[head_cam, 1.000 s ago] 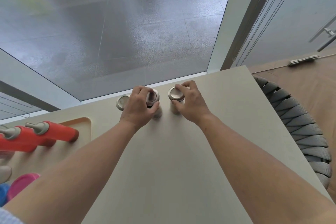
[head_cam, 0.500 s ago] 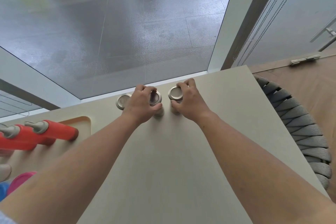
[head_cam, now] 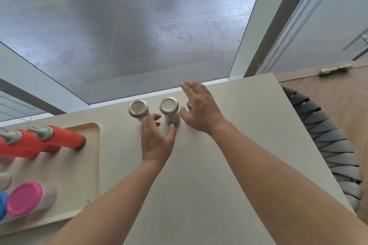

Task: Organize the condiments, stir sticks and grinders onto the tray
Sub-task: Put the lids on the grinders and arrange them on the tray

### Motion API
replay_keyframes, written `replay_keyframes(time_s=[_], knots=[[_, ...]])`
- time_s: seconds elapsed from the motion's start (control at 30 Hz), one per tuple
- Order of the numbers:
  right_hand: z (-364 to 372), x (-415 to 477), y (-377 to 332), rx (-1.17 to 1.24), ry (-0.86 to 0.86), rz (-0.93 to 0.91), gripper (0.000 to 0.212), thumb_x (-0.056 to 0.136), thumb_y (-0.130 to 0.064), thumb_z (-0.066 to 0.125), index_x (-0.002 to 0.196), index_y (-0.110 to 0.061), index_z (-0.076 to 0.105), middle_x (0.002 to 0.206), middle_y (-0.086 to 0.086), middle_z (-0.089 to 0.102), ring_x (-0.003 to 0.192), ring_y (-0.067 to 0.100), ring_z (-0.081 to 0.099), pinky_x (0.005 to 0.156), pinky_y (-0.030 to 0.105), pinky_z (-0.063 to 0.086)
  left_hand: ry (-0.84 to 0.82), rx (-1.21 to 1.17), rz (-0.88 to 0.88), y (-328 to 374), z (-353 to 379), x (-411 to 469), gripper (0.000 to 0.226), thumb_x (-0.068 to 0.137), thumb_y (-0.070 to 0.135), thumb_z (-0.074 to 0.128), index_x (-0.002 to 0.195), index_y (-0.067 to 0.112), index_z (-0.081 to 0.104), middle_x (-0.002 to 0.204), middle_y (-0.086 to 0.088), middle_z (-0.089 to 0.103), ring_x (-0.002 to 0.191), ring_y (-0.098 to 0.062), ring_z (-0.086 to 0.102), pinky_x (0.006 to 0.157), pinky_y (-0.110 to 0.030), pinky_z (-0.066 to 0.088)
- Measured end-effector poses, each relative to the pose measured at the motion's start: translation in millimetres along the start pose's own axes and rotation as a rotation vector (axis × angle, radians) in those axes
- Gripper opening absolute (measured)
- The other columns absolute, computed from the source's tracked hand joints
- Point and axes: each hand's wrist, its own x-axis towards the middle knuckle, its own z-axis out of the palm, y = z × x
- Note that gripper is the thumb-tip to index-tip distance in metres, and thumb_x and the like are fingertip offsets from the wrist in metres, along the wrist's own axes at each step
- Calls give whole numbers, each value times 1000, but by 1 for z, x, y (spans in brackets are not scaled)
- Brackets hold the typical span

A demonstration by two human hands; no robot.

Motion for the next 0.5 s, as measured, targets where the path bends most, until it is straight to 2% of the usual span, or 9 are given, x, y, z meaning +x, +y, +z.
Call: replay_keyframes(time_s=[0.13,0.23,0.3,0.37,0.43,0.5], knots=[[7,8,-11,-92,-218,-91,68,94,-39,60,156,-22,37,155,-6,44,154,24,20,126,45,7,-114,-87,-215,-6,9,0,75,85,39,79,147,17,42,141,6,51,109,-9,57,92,-39,55],[12,16,-14,-170,-293,-114,61,98,-37,58,155,-28,38,155,-12,43,154,21,17,126,45,2,-211,-175,-290,-6,12,15,88,82,41,82,154,27,35,147,16,46,108,-3,59,91,-29,52],[13,21,-13,-186,-302,-123,56,99,-37,59,152,-29,42,151,-12,46,153,22,21,126,45,3,-257,-230,-274,-5,13,26,79,81,37,83,149,39,41,137,24,55,95,1,67,84,-25,54],[13,25,-13,-193,-295,-132,55,97,-38,63,148,-28,47,143,-9,51,147,23,30,126,46,6,-295,-225,-261,-2,13,33,57,84,32,79,132,46,53,113,25,68,80,0,70,71,-21,51],[14,27,-14,-209,-286,-121,55,94,-41,66,145,-26,51,134,-7,53,137,24,37,125,46,10,-303,-222,-292,0,12,38,36,87,32,75,117,46,61,93,20,73,73,-2,69,64,-19,46],[18,28,-16,-255,-266,-114,51,92,-47,65,137,-24,57,127,-6,51,130,27,40,123,48,14,-300,-242,-288,-3,13,40,29,89,29,73,113,43,64,93,13,74,68,1,67,63,-19,43]])
